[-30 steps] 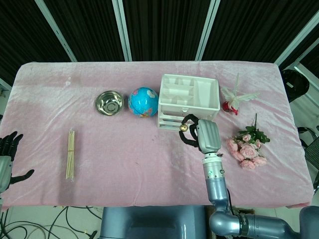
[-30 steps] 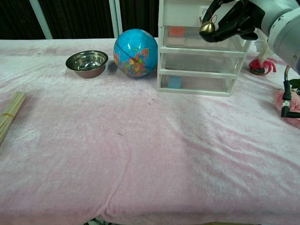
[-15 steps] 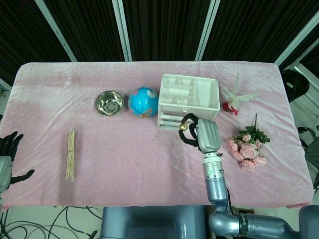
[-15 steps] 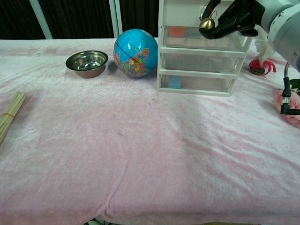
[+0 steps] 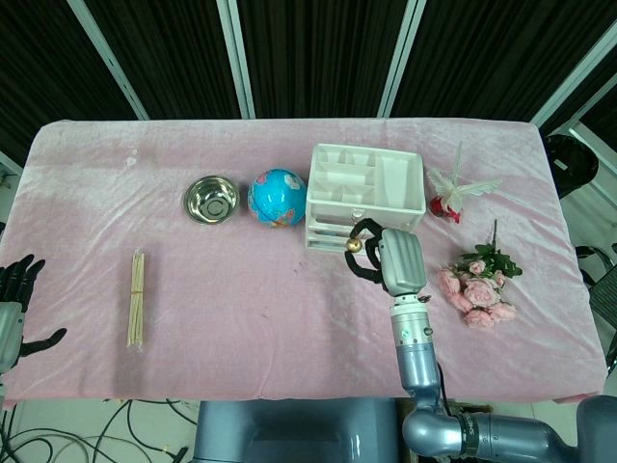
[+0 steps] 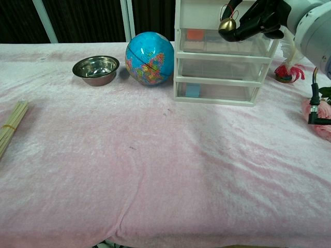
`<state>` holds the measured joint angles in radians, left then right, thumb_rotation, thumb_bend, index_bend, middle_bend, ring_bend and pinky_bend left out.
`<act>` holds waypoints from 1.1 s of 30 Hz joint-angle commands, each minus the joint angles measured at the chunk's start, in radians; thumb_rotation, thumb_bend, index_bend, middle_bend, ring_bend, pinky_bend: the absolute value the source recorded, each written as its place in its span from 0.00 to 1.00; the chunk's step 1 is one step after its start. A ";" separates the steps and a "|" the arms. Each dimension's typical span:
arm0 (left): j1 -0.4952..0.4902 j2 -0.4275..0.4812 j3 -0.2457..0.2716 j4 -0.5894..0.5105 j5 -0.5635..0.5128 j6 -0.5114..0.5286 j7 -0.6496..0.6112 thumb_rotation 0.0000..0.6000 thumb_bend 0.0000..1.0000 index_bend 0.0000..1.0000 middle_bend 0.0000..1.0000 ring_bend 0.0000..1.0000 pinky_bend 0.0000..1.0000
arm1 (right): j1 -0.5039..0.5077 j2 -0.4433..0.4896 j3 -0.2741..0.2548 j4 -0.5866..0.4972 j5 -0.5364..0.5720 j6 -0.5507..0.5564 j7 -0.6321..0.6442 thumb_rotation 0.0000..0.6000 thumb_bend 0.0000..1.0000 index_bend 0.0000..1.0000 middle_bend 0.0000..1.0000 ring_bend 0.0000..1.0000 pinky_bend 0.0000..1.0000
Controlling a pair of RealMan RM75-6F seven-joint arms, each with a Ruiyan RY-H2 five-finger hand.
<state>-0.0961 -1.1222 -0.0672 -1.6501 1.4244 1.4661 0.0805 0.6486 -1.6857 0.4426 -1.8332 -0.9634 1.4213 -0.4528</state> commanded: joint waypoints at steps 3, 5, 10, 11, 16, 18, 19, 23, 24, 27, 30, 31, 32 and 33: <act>0.000 0.000 0.000 0.000 0.001 0.001 0.001 1.00 0.00 0.00 0.00 0.00 0.00 | 0.000 -0.001 0.000 0.002 0.004 0.001 0.001 1.00 0.35 0.53 0.93 1.00 0.95; 0.001 0.000 0.000 -0.001 0.000 0.001 0.000 1.00 0.00 0.00 0.00 0.00 0.00 | 0.000 -0.001 -0.001 0.004 0.005 0.002 0.003 1.00 0.35 0.53 0.93 1.00 0.95; 0.000 0.000 0.000 -0.001 -0.001 0.000 0.000 1.00 0.00 0.00 0.00 0.00 0.00 | 0.003 -0.002 0.001 0.013 0.007 0.003 0.004 1.00 0.35 0.53 0.93 1.00 0.95; 0.000 0.000 0.000 -0.001 -0.001 -0.001 0.000 1.00 0.00 0.00 0.00 0.00 0.00 | 0.003 -0.002 0.001 0.014 0.008 0.003 0.004 1.00 0.35 0.53 0.93 1.00 0.95; 0.001 0.001 0.000 -0.002 -0.002 0.000 0.000 1.00 0.00 0.00 0.00 0.00 0.00 | 0.004 -0.002 0.003 0.024 0.016 0.002 0.005 1.00 0.35 0.53 0.93 1.00 0.95; 0.001 0.001 0.000 -0.002 -0.002 0.000 0.000 1.00 0.00 0.00 0.00 0.00 0.00 | 0.004 -0.003 0.001 0.026 0.018 0.000 0.008 1.00 0.35 0.53 0.93 1.00 0.95; 0.001 0.001 0.000 -0.002 -0.002 -0.001 0.000 1.00 0.00 0.00 0.00 0.00 0.00 | 0.003 -0.004 -0.002 0.026 0.017 -0.001 0.009 1.00 0.35 0.53 0.93 1.00 0.95; 0.001 0.001 -0.001 -0.003 -0.003 -0.001 0.000 1.00 0.00 0.00 0.00 0.00 0.00 | 0.010 -0.023 -0.019 0.042 0.018 -0.010 0.007 1.00 0.35 0.53 0.93 1.00 0.95; 0.001 0.001 -0.001 -0.003 -0.003 0.000 -0.001 1.00 0.00 0.00 0.00 0.00 0.00 | 0.011 -0.026 -0.021 0.045 0.019 -0.011 0.006 1.00 0.35 0.53 0.93 1.00 0.95; 0.001 0.002 -0.001 -0.003 -0.003 0.000 -0.003 1.00 0.00 0.00 0.00 0.00 0.00 | 0.012 -0.035 -0.030 0.055 0.020 -0.014 0.006 1.00 0.35 0.53 0.93 1.00 0.95; 0.001 0.003 -0.001 -0.003 -0.004 -0.001 -0.004 1.00 0.00 0.00 0.00 0.00 0.00 | 0.012 -0.041 -0.036 0.061 0.020 -0.015 0.006 1.00 0.34 0.53 0.93 1.00 0.95; 0.001 0.003 -0.001 -0.003 -0.004 -0.002 -0.004 1.00 0.00 0.00 0.00 0.00 0.00 | 0.012 -0.043 -0.038 0.064 0.019 -0.015 0.005 1.00 0.32 0.51 0.92 1.00 0.94; 0.000 0.003 -0.001 -0.003 -0.004 -0.003 -0.005 1.00 0.00 0.00 0.00 0.00 0.00 | 0.012 -0.045 -0.040 0.067 0.019 -0.015 0.004 1.00 0.30 0.47 0.92 1.00 0.94; 0.000 0.003 -0.001 -0.003 -0.004 -0.003 -0.005 1.00 0.00 0.00 0.00 0.00 0.00 | 0.012 -0.044 -0.045 0.070 0.018 -0.017 0.000 1.00 0.28 0.45 0.92 1.00 0.94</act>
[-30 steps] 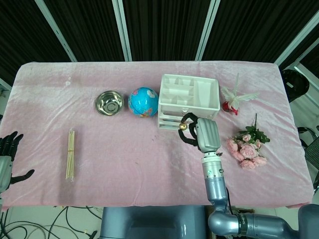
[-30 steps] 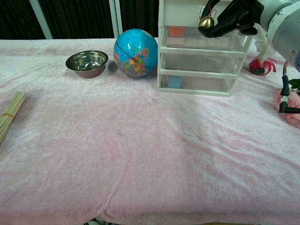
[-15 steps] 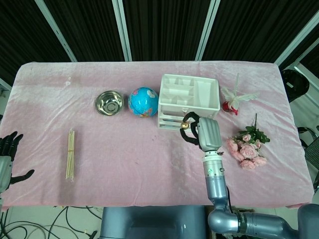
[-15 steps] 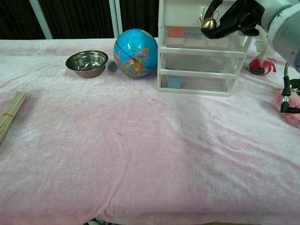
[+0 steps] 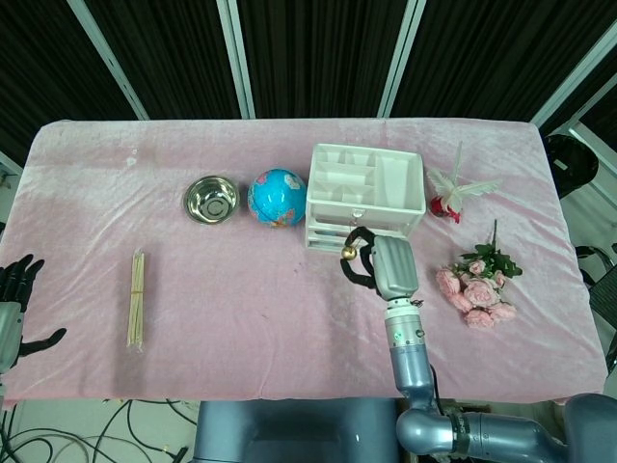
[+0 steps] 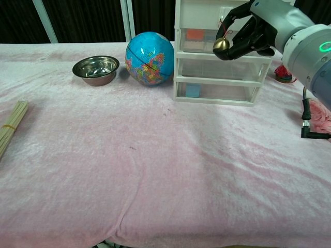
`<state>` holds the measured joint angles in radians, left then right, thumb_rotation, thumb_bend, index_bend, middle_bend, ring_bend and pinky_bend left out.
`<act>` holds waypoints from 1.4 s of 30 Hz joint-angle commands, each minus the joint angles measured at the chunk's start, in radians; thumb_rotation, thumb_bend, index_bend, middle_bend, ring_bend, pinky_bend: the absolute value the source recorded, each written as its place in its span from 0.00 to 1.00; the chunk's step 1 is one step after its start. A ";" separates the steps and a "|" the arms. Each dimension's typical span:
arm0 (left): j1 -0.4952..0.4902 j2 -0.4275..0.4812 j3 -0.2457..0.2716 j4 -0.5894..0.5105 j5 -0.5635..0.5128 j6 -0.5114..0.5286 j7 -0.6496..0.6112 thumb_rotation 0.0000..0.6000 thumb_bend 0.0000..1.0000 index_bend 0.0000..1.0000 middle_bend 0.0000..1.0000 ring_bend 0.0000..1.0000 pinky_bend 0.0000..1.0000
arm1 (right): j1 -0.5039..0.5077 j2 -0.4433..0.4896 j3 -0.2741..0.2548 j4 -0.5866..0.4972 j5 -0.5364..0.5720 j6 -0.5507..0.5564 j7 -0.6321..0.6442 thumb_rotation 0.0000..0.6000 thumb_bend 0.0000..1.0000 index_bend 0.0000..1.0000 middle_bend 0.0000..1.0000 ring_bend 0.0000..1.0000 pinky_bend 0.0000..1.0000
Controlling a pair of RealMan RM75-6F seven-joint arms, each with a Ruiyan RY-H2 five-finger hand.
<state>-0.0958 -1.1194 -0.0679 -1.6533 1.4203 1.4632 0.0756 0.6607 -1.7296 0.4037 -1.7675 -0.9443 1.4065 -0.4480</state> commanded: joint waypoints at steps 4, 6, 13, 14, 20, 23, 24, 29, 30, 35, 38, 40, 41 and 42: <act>0.000 0.000 0.000 0.000 -0.002 -0.002 -0.001 1.00 0.00 0.00 0.00 0.00 0.00 | -0.006 0.004 -0.015 0.001 -0.012 -0.004 0.002 1.00 0.16 0.22 0.92 1.00 0.94; -0.001 0.000 0.000 -0.001 -0.002 -0.002 0.000 1.00 0.00 0.00 0.00 0.00 0.00 | -0.009 0.004 -0.019 0.001 -0.018 -0.003 0.008 1.00 0.14 0.09 0.92 1.00 0.94; 0.000 -0.001 -0.001 -0.001 -0.003 0.001 0.001 1.00 0.00 0.00 0.00 0.00 0.00 | -0.027 0.000 -0.042 0.004 -0.043 -0.002 0.037 1.00 0.11 0.00 0.91 1.00 0.94; 0.001 -0.001 -0.001 -0.001 -0.003 0.001 0.000 1.00 0.00 0.00 0.00 0.00 0.00 | -0.032 0.002 -0.048 0.002 -0.048 -0.001 0.040 1.00 0.11 0.00 0.91 1.00 0.94; 0.001 0.000 0.000 0.001 -0.001 0.001 -0.002 1.00 0.00 0.00 0.00 0.00 0.00 | -0.069 0.033 -0.091 -0.035 -0.108 0.019 0.062 1.00 0.11 0.00 0.91 1.00 0.93; 0.000 0.000 0.001 0.001 0.001 0.000 -0.001 1.00 0.00 0.00 0.00 0.00 0.00 | -0.104 0.085 -0.129 -0.081 -0.164 0.043 0.067 1.00 0.11 0.00 0.90 0.99 0.92; 0.001 0.000 0.002 0.001 0.002 0.000 -0.001 1.00 0.00 0.00 0.00 0.00 0.00 | -0.121 0.112 -0.146 -0.102 -0.190 0.052 0.071 1.00 0.11 0.00 0.89 0.99 0.92; 0.002 -0.001 0.004 0.001 0.006 0.002 0.002 1.00 0.00 0.00 0.00 0.00 0.00 | -0.201 0.237 -0.226 -0.176 -0.285 0.093 0.095 1.00 0.11 0.00 0.86 0.96 0.88; 0.002 -0.001 0.005 0.001 0.007 0.003 0.004 1.00 0.00 0.00 0.00 0.00 0.00 | -0.223 0.271 -0.249 -0.192 -0.309 0.102 0.104 1.00 0.11 0.00 0.85 0.95 0.87; 0.005 -0.002 0.010 0.002 0.016 0.009 0.011 1.00 0.00 0.00 0.00 0.00 0.00 | -0.313 0.402 -0.340 -0.197 -0.434 0.159 0.144 1.00 0.11 0.00 0.68 0.80 0.68; 0.007 -0.004 0.011 0.003 0.020 0.013 0.014 1.00 0.00 0.00 0.00 0.00 0.00 | -0.354 0.456 -0.384 -0.169 -0.497 0.184 0.161 1.00 0.11 0.00 0.45 0.57 0.42; 0.007 -0.004 0.012 0.004 0.022 0.015 0.014 1.00 0.00 0.00 0.00 0.00 0.00 | -0.376 0.480 -0.405 -0.150 -0.519 0.196 0.167 1.00 0.11 0.00 0.26 0.36 0.22; 0.008 -0.005 0.012 0.005 0.023 0.016 0.015 1.00 0.00 0.00 0.00 0.00 0.00 | -0.390 0.494 -0.417 -0.139 -0.529 0.201 0.171 1.00 0.10 0.00 0.15 0.24 0.14; 0.008 -0.005 0.013 0.006 0.024 0.016 0.016 1.00 0.00 0.00 0.00 0.00 0.00 | -0.404 0.507 -0.427 -0.129 -0.535 0.207 0.175 1.00 0.09 0.00 0.09 0.17 0.11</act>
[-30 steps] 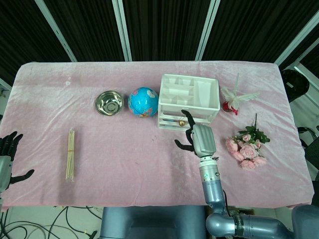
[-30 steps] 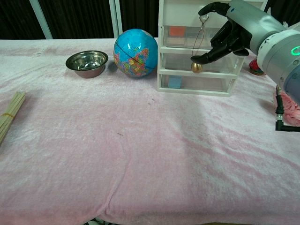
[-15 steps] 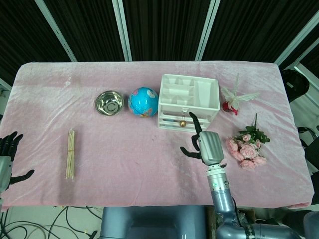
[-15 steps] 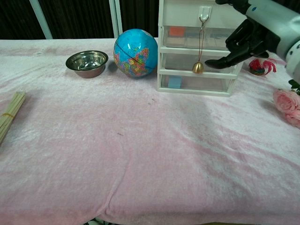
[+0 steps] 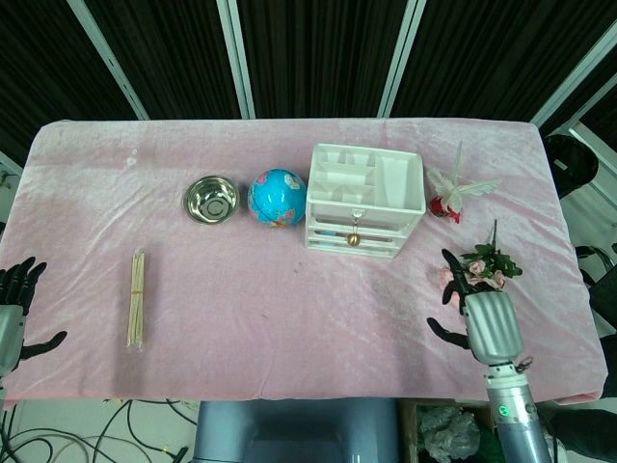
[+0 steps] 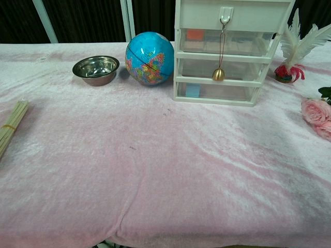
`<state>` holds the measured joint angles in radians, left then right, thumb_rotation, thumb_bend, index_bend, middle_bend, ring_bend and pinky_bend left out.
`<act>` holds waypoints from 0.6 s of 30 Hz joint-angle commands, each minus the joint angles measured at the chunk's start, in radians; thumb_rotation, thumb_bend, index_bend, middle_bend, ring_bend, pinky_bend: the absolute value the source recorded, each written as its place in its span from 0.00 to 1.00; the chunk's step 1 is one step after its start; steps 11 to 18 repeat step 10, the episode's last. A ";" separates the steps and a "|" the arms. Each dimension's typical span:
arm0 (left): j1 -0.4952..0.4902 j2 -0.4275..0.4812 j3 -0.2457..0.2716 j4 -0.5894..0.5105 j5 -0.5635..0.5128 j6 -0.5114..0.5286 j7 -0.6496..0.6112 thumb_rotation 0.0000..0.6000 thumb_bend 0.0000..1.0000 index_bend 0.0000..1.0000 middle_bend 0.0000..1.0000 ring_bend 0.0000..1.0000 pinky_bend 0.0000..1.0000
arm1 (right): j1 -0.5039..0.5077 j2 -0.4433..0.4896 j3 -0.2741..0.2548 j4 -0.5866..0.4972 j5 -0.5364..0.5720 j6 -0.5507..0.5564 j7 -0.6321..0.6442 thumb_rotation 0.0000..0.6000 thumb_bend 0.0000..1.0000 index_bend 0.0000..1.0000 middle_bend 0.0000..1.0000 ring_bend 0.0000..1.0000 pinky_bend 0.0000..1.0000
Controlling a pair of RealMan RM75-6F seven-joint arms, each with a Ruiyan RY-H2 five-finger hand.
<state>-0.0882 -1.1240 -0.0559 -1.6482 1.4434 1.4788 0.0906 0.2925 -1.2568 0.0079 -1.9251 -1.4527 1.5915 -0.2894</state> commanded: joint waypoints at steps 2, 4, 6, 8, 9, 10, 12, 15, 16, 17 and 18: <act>0.001 0.000 0.002 0.001 0.003 0.000 0.002 1.00 0.00 0.00 0.00 0.00 0.00 | -0.066 0.058 -0.049 0.059 -0.036 0.040 0.013 1.00 0.07 0.00 0.00 0.03 0.07; 0.001 0.002 0.004 0.002 0.002 -0.002 0.006 1.00 0.00 0.00 0.00 0.00 0.00 | -0.093 0.077 -0.062 0.103 -0.050 0.057 -0.004 1.00 0.05 0.00 0.00 0.00 0.06; 0.001 0.005 0.006 0.000 -0.002 -0.007 0.016 1.00 0.00 0.00 0.00 0.00 0.00 | -0.119 0.090 -0.076 0.169 -0.069 0.081 -0.035 1.00 0.04 0.00 0.00 0.00 0.06; 0.001 0.007 0.006 -0.003 -0.005 -0.009 0.023 1.00 0.00 0.00 0.00 0.00 0.00 | -0.145 0.097 -0.084 0.229 -0.080 0.098 -0.051 1.00 0.03 0.00 0.00 0.00 0.05; 0.001 0.007 0.006 -0.003 -0.005 -0.008 0.024 1.00 0.00 0.00 0.00 0.00 0.00 | -0.155 0.099 -0.086 0.253 -0.084 0.105 -0.051 1.00 0.03 0.00 0.00 0.00 0.05; 0.001 0.007 0.005 -0.002 -0.005 -0.007 0.027 1.00 0.00 0.00 0.00 0.00 0.00 | -0.167 0.100 -0.087 0.281 -0.088 0.112 -0.043 1.00 0.03 0.00 0.00 0.00 0.05; 0.001 0.007 0.005 -0.002 -0.005 -0.007 0.027 1.00 0.00 0.00 0.00 0.00 0.00 | -0.167 0.100 -0.087 0.281 -0.088 0.112 -0.043 1.00 0.03 0.00 0.00 0.00 0.05; 0.001 0.007 0.005 -0.002 -0.005 -0.007 0.027 1.00 0.00 0.00 0.00 0.00 0.00 | -0.167 0.100 -0.087 0.281 -0.088 0.112 -0.043 1.00 0.03 0.00 0.00 0.00 0.05; 0.001 0.007 0.005 -0.002 -0.005 -0.007 0.027 1.00 0.00 0.00 0.00 0.00 0.00 | -0.167 0.100 -0.087 0.281 -0.088 0.112 -0.043 1.00 0.03 0.00 0.00 0.00 0.05; 0.001 0.007 0.005 -0.002 -0.005 -0.007 0.027 1.00 0.00 0.00 0.00 0.00 0.00 | -0.167 0.100 -0.087 0.281 -0.088 0.112 -0.043 1.00 0.03 0.00 0.00 0.00 0.05; 0.001 0.007 0.005 -0.002 -0.005 -0.007 0.027 1.00 0.00 0.00 0.00 0.00 0.00 | -0.167 0.100 -0.087 0.281 -0.088 0.112 -0.043 1.00 0.03 0.00 0.00 0.00 0.05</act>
